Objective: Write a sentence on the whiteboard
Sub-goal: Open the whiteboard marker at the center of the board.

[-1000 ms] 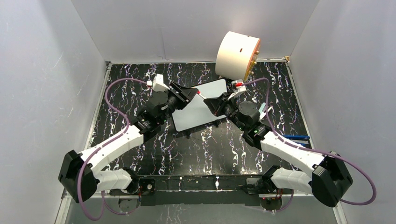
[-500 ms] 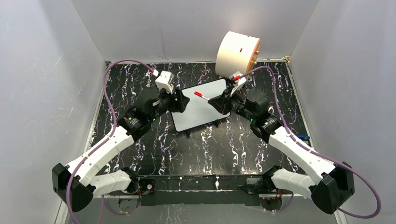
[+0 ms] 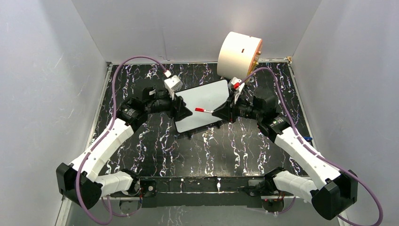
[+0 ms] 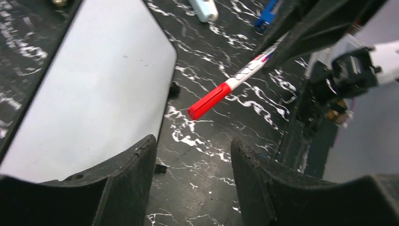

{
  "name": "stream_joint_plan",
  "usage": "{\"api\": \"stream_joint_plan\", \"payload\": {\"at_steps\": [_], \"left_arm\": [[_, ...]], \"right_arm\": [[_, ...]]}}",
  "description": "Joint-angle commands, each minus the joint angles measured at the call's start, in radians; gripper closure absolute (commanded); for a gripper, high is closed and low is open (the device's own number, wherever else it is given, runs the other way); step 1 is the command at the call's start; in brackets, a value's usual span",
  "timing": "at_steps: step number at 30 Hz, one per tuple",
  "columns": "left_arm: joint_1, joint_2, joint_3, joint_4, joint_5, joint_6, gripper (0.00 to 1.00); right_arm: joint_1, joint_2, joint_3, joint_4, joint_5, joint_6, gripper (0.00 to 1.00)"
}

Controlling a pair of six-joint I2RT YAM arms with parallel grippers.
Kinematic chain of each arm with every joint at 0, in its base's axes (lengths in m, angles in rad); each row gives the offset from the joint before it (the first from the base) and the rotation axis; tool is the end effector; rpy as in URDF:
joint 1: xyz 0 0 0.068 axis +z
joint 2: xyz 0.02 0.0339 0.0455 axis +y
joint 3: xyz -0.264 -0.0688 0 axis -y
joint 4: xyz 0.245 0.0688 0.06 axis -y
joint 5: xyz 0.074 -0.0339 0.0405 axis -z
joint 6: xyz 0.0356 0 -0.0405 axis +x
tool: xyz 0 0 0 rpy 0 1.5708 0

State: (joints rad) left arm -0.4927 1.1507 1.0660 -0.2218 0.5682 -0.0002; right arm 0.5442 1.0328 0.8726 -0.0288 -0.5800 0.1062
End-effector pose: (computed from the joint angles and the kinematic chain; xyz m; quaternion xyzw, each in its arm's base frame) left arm 0.2206 -0.1402 0.3622 0.3494 0.7107 -0.3577 0.4949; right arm 0.1936 0.1400 0.3409 -0.3383 0.6813 0.4039 0.5082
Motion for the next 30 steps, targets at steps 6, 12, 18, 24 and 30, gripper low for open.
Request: {"api": "stream_joint_plan", "payload": {"at_steps": [6,12,18,24,30], "left_arm": [[0.001,0.090,0.082,-0.020,0.338,0.029,0.49],[0.001,0.140,0.084,-0.010,0.477,0.014,0.54],[0.000,0.139,0.071,-0.004,0.541,0.030,0.57],[-0.005,0.148,0.062,-0.001,0.555,0.026,0.58],[-0.010,0.156,0.051,-0.001,0.570,0.031,0.60]], "right_arm": [[-0.002,0.001,0.049,0.058,-0.199,-0.046,1.00],[-0.002,0.017,0.055,0.071,-0.223,-0.037,1.00],[-0.002,0.036,0.062,0.086,-0.257,-0.024,1.00],[-0.002,0.061,0.066,0.102,-0.287,-0.008,1.00],[-0.002,0.065,0.070,0.111,-0.298,-0.004,1.00]]}}
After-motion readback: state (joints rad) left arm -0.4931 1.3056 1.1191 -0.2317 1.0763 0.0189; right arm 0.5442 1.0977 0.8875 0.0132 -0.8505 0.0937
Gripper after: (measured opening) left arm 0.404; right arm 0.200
